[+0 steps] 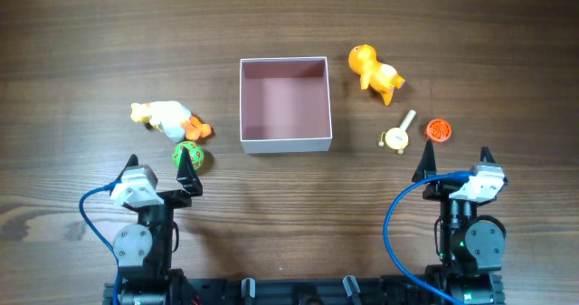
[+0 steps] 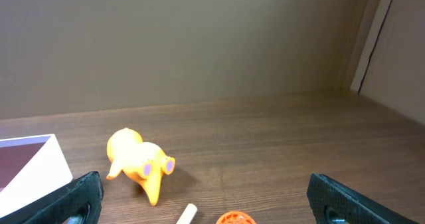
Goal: Pack container
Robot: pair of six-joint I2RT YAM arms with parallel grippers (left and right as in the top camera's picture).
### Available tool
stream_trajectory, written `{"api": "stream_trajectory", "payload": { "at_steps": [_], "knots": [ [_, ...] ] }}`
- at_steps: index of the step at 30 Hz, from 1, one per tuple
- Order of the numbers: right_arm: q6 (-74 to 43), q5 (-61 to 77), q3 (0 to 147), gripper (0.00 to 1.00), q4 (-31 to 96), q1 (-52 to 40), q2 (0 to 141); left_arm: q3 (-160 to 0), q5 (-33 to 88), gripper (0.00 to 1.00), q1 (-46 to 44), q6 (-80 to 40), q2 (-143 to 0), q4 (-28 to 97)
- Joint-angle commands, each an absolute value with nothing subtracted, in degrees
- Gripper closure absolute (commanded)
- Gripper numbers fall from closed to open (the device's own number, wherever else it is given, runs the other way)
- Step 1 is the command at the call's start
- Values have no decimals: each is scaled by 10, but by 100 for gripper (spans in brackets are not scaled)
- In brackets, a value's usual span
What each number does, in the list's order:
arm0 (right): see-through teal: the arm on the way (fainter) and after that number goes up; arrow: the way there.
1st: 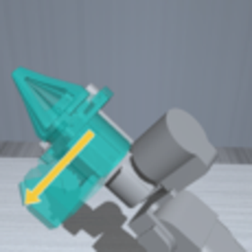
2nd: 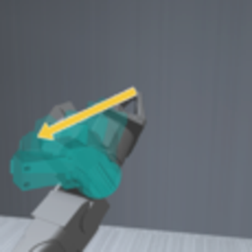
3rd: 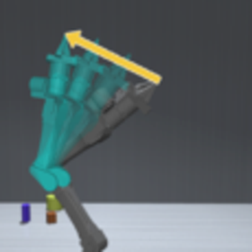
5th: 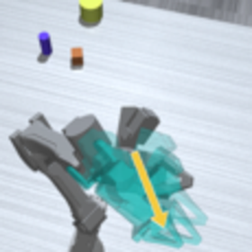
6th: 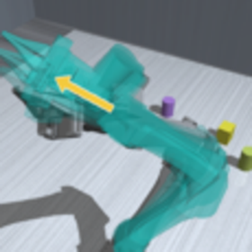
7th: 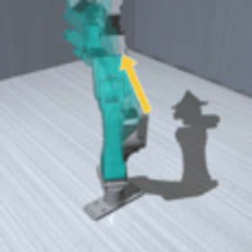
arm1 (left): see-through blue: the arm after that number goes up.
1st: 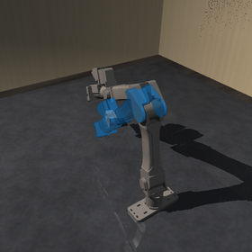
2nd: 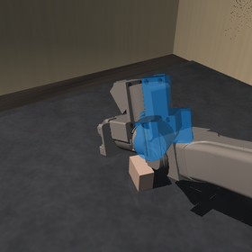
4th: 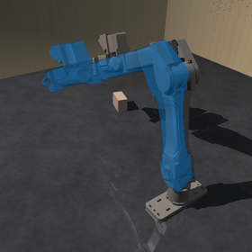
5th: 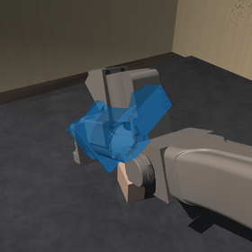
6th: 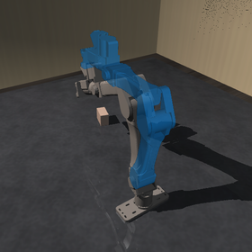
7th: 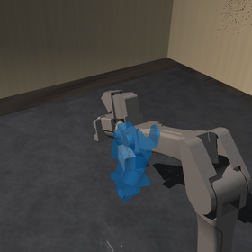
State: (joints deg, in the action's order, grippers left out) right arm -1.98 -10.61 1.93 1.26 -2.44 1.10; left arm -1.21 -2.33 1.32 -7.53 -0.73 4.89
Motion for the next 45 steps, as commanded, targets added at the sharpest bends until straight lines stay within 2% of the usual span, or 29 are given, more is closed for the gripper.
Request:
{"api": "stream_trajectory", "payload": {
  "at_steps": [1, 45],
  "knots": [
    [-15, -120, 14, 0, 9, -26, 8, -7, -31, 0, 11, -62, -5, 47],
    [-16, -126, 14, 0, -3, -26, 8, -7, -31, 0, 11, -62, -5, 47]
  ]
}}
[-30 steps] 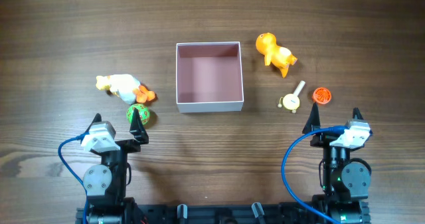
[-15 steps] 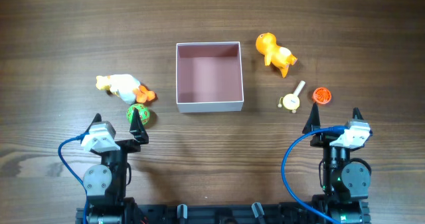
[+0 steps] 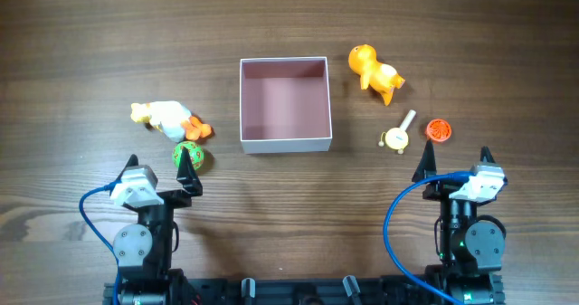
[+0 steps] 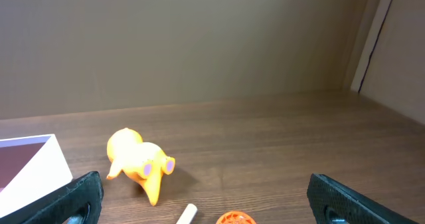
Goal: Pack container
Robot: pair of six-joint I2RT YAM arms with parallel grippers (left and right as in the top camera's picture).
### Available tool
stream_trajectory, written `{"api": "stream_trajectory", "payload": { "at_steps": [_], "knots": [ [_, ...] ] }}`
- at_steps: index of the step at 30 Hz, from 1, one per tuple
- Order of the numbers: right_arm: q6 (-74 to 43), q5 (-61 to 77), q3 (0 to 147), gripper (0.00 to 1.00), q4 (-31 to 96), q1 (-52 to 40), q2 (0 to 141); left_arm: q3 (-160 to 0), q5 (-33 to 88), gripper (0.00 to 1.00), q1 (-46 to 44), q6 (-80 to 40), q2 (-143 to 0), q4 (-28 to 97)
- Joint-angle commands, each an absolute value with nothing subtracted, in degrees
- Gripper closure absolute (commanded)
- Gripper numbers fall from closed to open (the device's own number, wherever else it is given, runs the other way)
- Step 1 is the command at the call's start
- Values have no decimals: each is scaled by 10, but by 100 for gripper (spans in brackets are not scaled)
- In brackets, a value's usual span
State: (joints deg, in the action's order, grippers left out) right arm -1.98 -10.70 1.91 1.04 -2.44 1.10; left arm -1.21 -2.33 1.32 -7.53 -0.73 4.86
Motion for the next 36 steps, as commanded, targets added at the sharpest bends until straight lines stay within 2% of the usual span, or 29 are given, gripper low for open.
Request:
{"api": "stream_trajectory", "payload": {
  "at_steps": [1, 3, 7, 11, 16, 21, 25, 28, 31, 34, 36],
  "knots": [
    [-21, -119, 14, 0, -7, -26, 8, -7, -31, 0, 11, -62, -5, 47],
    [-39, -110, 16, 0, -8, -26, 8, -7, -31, 0, 11, -62, -5, 47],
    [17, -96, 55, 0, -8, -26, 22, -7, -31, 0, 11, -62, -5, 47],
    [62, -123, 170, 0, 5, -26, 119, -7, -31, 0, 11, -62, -5, 47],
    [58, -90, 398, 0, 66, -26, 351, -7, -31, 0, 11, -62, -5, 47],
    [19, -39, 672, 0, 242, -26, 586, -7, -31, 0, 11, -62, -5, 47],
    [20, 20, 828, 0, 384, -26, 740, -7, -31, 0, 11, -62, -5, 47],
    [19, 55, 890, 0, 447, -26, 827, -7, -31, 0, 11, -62, -5, 47],
    [18, 65, 893, 0, 450, -26, 867, -7, -31, 0, 11, -62, -5, 47],
    [-55, 65, 893, 0, 441, -26, 885, -7, -31, 0, 11, -62, -5, 47],
    [-57, 65, 893, 0, 428, -26, 886, -7, -31, 0, 11, -62, -5, 47]
  ]
}}
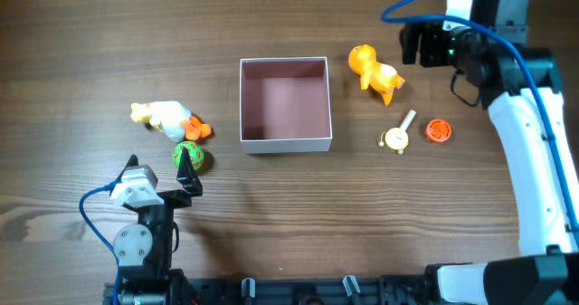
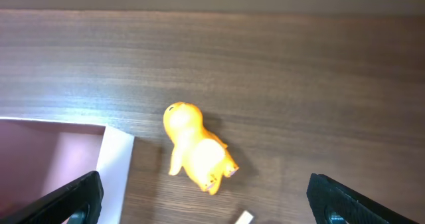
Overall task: Pack container
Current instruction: 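Reach the right gripper to the orange dinosaur toy and grasp it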
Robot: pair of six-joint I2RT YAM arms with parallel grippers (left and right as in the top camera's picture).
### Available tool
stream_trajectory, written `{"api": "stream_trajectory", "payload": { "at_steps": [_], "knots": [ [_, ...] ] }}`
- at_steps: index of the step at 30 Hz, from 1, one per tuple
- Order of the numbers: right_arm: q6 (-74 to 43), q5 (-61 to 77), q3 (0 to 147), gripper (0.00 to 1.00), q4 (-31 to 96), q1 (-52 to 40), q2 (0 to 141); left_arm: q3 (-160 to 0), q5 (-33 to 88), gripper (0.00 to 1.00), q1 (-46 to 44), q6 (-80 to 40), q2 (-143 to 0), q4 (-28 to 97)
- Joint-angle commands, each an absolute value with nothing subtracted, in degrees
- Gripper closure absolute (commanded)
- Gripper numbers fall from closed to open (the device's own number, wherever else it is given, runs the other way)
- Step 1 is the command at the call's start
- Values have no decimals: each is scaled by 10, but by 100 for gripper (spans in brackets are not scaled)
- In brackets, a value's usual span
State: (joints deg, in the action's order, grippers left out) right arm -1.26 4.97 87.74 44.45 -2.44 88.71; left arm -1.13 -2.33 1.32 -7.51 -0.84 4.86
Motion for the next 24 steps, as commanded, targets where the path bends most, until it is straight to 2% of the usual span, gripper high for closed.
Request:
{"api": "stream_trajectory", "payload": {
  "at_steps": [1, 5, 11, 14, 17, 24],
  "knots": [
    [-48, 65, 893, 0, 424, -26, 885, -7, -31, 0, 11, -62, -5, 47],
    [51, 108, 893, 0, 422, -26, 887, -7, -31, 0, 11, -62, -5, 47],
    [125, 130, 893, 1, 441, -35, 926, -7, -31, 0, 11, -62, -5, 47],
    [155, 121, 893, 10, 440, -48, 959, -7, -31, 0, 11, -62, -5, 47],
    [165, 72, 893, 15, 436, -60, 993, -7, -31, 0, 11, -62, -5, 47],
    [165, 69, 893, 16, 443, -65, 1066, -7, -31, 0, 11, -62, -5, 47]
  ]
}}
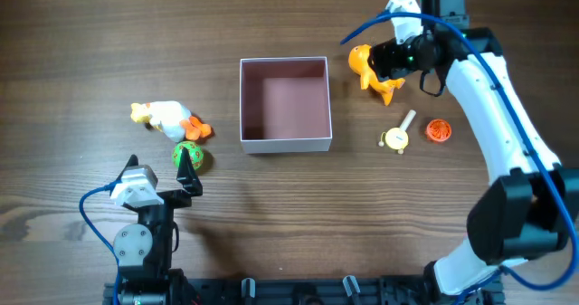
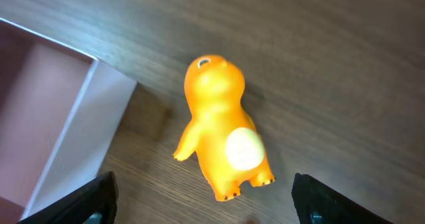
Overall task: Pack container
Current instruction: 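Reach the right gripper to the orange dinosaur toy and grasp it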
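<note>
The empty pink-lined white box (image 1: pixel 284 103) sits mid-table. An orange dinosaur toy (image 1: pixel 371 71) (image 2: pixel 222 136) lies just right of it. My right gripper (image 1: pixel 398 61) (image 2: pixel 202 201) hangs open over the toy, its fingers either side of the toy's feet. A small cream clock-like toy (image 1: pixel 397 135) and an orange disc (image 1: pixel 438 130) lie nearer the front right. A white duck (image 1: pixel 166 118) and a green ball (image 1: pixel 188 156) lie left of the box. My left gripper (image 1: pixel 160 180) rests open at the front left beside the ball.
The box's white wall (image 2: pixel 86 124) stands close to the left of the dinosaur. Bare wooden table (image 1: pixel 289 205) stretches in front of the box.
My right gripper has moved left and lower, from beside the orange dinosaur to directly over it. The toy now fills more of the wrist view. The left arm has not moved.
Both arms first rested at the front of the table, grippers open, for two moments. Then my right arm stood stretched to the far right corner above the dinosaur. Now its open fingers straddle the toy.
</note>
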Robot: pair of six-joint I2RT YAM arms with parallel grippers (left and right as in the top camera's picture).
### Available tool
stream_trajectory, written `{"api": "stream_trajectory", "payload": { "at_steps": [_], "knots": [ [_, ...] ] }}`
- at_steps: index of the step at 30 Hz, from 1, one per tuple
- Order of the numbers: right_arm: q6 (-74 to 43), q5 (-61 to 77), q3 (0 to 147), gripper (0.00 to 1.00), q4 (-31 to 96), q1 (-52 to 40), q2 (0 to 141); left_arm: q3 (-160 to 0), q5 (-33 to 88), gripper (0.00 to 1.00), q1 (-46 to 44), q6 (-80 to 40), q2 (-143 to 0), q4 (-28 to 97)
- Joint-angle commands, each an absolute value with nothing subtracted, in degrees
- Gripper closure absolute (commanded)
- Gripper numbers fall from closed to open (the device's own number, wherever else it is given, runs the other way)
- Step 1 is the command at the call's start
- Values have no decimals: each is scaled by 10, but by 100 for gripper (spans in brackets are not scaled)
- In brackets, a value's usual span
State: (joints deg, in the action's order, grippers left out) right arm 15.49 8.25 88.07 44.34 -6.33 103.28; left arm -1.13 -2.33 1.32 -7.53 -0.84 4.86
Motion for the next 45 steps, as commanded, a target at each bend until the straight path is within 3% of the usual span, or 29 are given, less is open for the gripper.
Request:
{"api": "stream_trajectory", "payload": {
  "at_steps": [1, 7, 12, 16, 17, 21, 23, 32, 41, 44, 45],
  "knots": [
    [165, 69, 893, 17, 440, -65, 1077, -7, -31, 0, 11, -62, -5, 47],
    [159, 69, 893, 20, 427, -65, 1140, -7, -31, 0, 11, -62, -5, 47],
    [159, 68, 893, 28, 424, -65, 1161, -7, -31, 0, 11, -62, -5, 47],
    [159, 68, 892, 28, 415, -64, 1162, -7, -31, 0, 11, -62, -5, 47],
    [159, 68, 892, 27, 412, -64, 1162, -7, -31, 0, 11, -62, -5, 47],
    [160, 67, 891, 7, 393, -64, 1162, -7, -31, 0, 11, -62, -5, 47],
    [161, 50, 891, 4, 379, -64, 1162, -7, -31, 0, 11, -62, -5, 47],
    [164, 39, 888, 4, 366, -64, 1176, -7, -31, 0, 11, -62, -5, 47],
    [164, 39, 888, 21, 381, -64, 1192, -7, -31, 0, 11, -62, -5, 47],
    [164, 39, 888, 38, 393, -64, 1192, -7, -31, 0, 11, -62, -5, 47],
    [163, 39, 888, 49, 397, -64, 1192, -7, -31, 0, 11, -62, -5, 47]
  ]
}}
